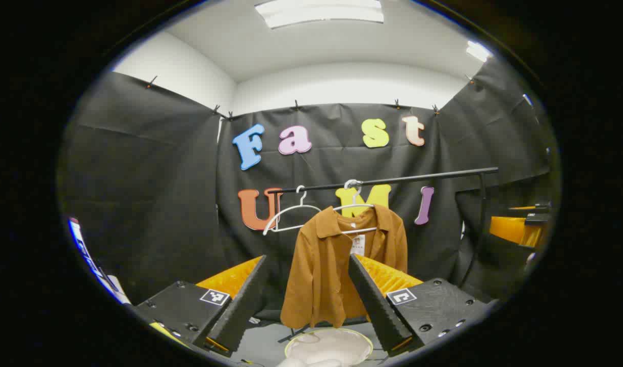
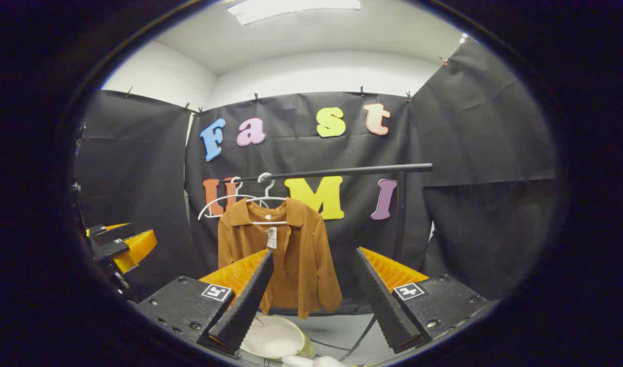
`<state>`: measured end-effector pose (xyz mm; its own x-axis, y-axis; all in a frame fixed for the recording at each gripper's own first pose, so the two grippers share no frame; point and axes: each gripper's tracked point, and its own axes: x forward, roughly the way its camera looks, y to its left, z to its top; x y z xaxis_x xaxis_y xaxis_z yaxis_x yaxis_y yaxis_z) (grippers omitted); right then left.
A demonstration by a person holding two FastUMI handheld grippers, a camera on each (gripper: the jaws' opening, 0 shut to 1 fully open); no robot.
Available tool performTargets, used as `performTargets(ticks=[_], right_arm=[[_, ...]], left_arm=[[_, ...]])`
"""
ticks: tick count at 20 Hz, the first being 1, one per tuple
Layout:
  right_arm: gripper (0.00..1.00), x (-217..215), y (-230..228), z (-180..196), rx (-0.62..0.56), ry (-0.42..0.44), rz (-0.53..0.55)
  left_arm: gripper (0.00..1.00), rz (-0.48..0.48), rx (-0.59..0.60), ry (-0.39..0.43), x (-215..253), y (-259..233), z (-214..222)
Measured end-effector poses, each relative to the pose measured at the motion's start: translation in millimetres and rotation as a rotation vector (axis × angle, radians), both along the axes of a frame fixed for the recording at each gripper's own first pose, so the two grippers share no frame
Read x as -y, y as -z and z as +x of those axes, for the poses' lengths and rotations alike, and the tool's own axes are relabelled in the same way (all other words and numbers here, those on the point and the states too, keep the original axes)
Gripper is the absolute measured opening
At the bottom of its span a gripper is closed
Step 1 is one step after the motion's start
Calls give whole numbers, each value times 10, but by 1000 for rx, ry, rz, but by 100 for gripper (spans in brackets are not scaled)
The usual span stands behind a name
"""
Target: Grasp the clothes on the hanger with both hands and then place them into the laundry hamper below.
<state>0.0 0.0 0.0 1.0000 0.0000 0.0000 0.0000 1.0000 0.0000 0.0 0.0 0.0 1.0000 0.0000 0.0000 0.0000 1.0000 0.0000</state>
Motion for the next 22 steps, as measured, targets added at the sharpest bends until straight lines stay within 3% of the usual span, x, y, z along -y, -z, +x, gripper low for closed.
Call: performTargets(ticks=[3,5,6,14,18,22], right_arm=[[100,7,14,2,-4,10,-2],[100,17,31,-22,-10,16,-7],[100,28,20,-30,-7,19,-14],[100,35,123,-16,-15,7,-32],[100,37,279,207,-51,-12,-34],[100,73,361,648,-58,-31,-27]], left_arm=[[100,-3,10,21,-6,-12,-9],[96,-4,9,29,-12,4,-9],[100,-4,9,31,-18,13,-6],[100,9,10,55,21,85,0],[97,18,20,69,167,212,228],[100,15,21,63,288,396,575]])
